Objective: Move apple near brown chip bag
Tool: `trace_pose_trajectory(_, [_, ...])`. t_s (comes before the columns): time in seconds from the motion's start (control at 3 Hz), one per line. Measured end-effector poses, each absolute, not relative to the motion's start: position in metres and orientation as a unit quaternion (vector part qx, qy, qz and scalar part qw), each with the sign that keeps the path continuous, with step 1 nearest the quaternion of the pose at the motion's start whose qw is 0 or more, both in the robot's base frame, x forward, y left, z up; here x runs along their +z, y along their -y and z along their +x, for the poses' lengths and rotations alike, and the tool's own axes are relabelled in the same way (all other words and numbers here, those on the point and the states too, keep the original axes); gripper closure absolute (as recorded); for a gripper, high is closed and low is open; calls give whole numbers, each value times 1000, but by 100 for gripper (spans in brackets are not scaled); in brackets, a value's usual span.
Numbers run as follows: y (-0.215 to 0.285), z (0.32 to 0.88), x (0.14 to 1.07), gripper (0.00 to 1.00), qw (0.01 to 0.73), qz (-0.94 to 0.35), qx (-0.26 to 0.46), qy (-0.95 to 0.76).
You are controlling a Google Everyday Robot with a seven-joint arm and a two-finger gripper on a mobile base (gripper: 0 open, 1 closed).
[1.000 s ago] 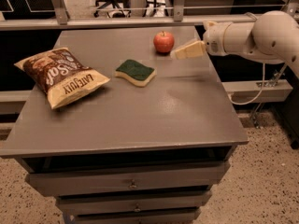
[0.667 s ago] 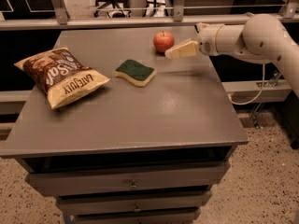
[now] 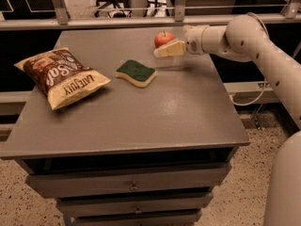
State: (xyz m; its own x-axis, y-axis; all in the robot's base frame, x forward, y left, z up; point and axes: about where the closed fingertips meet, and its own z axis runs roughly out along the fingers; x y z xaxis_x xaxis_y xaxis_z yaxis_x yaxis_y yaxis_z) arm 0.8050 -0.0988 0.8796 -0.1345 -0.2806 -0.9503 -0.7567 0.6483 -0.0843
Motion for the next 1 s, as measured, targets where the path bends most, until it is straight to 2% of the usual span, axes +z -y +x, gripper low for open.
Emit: trace_pose_trajectory(1.0, [62, 810, 869, 71, 539, -377, 255, -708])
